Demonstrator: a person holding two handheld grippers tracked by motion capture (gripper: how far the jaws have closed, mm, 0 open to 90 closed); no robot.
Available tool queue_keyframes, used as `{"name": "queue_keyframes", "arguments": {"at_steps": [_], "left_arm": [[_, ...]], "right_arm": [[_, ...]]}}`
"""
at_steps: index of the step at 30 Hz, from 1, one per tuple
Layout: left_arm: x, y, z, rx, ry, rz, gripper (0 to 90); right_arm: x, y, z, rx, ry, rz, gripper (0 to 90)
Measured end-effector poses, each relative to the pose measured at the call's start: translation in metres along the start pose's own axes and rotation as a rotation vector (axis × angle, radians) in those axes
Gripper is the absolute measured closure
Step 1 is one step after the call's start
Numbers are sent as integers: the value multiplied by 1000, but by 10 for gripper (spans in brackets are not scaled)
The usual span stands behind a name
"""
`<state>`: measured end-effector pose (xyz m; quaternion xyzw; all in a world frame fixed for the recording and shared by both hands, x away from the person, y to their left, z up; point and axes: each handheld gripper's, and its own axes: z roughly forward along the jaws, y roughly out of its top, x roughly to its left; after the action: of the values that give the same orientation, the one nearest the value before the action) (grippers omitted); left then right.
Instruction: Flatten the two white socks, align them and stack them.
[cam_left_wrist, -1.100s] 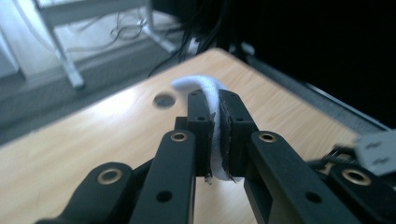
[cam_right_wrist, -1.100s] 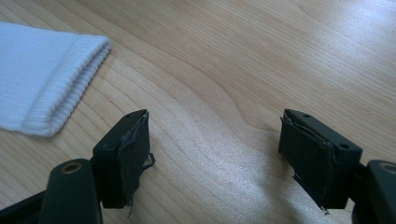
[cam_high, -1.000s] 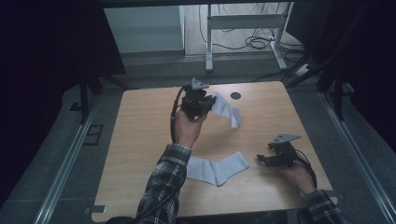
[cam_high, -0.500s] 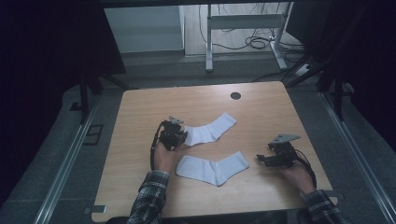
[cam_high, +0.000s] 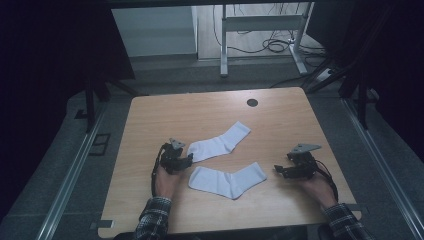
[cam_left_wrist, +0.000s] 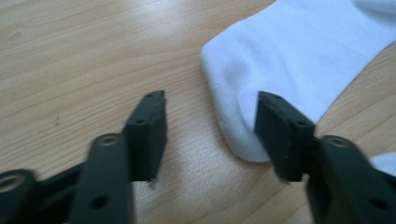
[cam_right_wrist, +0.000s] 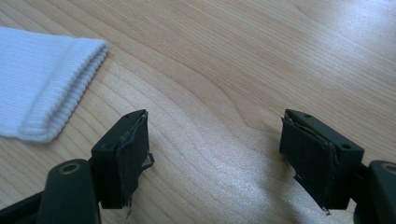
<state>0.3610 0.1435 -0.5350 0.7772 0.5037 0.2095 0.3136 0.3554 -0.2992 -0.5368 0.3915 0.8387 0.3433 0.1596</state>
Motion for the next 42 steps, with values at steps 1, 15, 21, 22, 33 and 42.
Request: {"name": "queue_keyframes", "arguments": {"at_steps": [1, 15, 21, 22, 33, 42], "left_arm": [[0, -3, 2, 3, 13, 10, 383], [9, -8, 5, -6, -45, -31, 294], [9, -8, 5, -6, -44, -30, 293], [9, -8, 5, -5, -44, -30, 292], [10, -8, 5, -1, -46, -28, 290], [9, -7, 6, 0, -47, -26, 278]], "right_arm": [[0, 0, 0, 1, -1, 1, 244], [-3, 10, 3, 29, 21, 25, 330], [2, 31, 9, -3, 23, 2, 441], [4, 35, 10, -9, 21, -7, 473], [18, 84, 50, -3, 100, -18, 862], [33, 112, 89, -16, 100, -37, 893]]}}
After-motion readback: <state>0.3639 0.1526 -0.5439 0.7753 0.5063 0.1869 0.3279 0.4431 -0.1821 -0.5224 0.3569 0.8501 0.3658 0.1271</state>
